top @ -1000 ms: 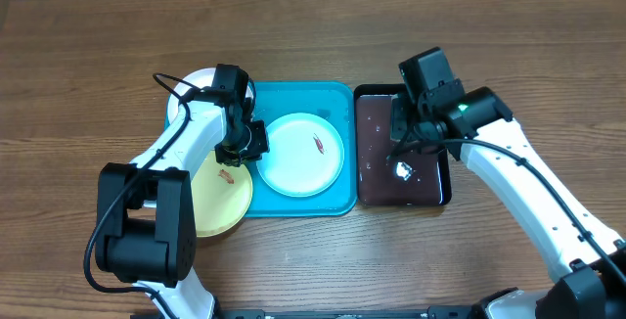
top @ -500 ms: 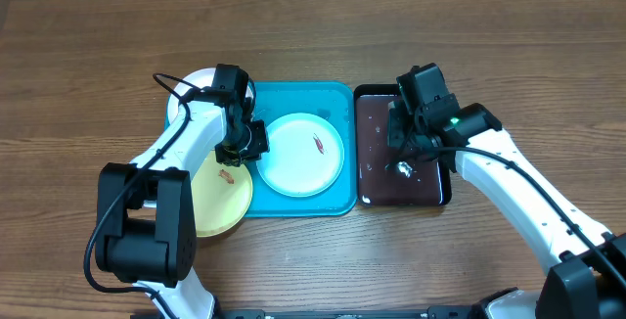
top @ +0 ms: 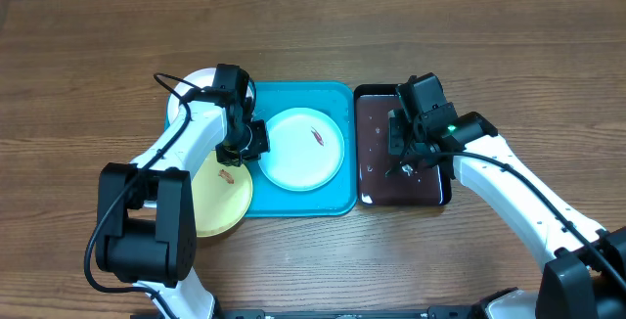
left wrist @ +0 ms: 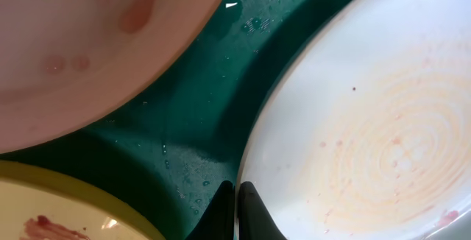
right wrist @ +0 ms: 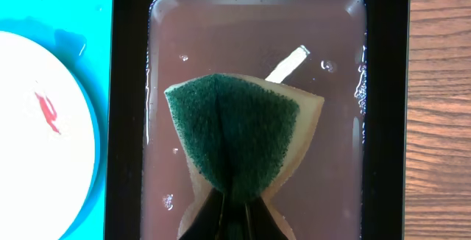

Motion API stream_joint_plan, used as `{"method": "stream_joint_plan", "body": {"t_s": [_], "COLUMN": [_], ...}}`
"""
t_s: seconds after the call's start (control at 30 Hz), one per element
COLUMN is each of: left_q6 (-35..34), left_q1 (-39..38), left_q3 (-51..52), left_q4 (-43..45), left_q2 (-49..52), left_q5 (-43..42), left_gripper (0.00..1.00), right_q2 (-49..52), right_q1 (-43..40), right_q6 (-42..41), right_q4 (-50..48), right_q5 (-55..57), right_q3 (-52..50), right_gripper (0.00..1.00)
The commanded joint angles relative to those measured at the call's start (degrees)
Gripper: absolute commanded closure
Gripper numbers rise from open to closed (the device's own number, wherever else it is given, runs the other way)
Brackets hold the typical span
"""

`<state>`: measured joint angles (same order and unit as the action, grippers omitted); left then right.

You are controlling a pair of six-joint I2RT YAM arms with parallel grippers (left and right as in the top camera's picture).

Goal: Clean dirty plates on tray and stack at the side
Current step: 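Wet the sponge further in the black tray with the right gripper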

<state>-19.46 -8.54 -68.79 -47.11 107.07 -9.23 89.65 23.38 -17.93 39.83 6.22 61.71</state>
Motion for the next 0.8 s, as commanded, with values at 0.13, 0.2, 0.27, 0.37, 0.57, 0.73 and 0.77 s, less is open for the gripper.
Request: {"method": "stream_joint_plan", "body": {"t_s": [0.13, 0.2, 0.27, 0.37, 0.57, 0.73, 0.77], "left_q6": [0.0, 0.0, 0.0, 0.2, 0.2, 0.2, 0.2], "left_q1": [-0.5, -0.5, -0.5, -0.5, -0.5, -0.5, -0.5], "left_q3": [0.5, 0.5, 0.5, 0.5, 0.5, 0.5, 0.5], "left_q4": [0.0, 0.0, 0.0, 0.0, 0.0, 0.0, 0.0], "left_q2": [0.7, 0.7, 0.7, 0.7, 0.7, 0.7, 0.7], "left_q5": [-0.4, -0.2, 0.3, 0.8, 0.8, 0.8, 0.8], "left_gripper": [0.96, 0.96, 0.96, 0.96, 0.96, 0.96, 0.96], "right_q2": [0.0, 0.0, 0.0, 0.1, 1.5, 1.7, 1.7], "right_q1": [-0.1, -0.1, -0.1, -0.1, -0.1, -0.2, -0.2], "right_q6": [3.3, 3.9, 4.6, 5.0, 14.0, 13.2, 13.2], "right_q4": [7.4, 11.0, 13.0, 13.3, 12.8, 15.2, 15.8], "right_q5": [-4.4, -5.1, -5.0, -5.1, -12.7, -12.0, -11.4], "right_q3": [8.9, 12.3, 14.4, 14.8, 14.6, 16.0, 16.7], "right_gripper": [0.96, 0.96, 0.96, 0.96, 0.96, 0.97, 0.97]}}
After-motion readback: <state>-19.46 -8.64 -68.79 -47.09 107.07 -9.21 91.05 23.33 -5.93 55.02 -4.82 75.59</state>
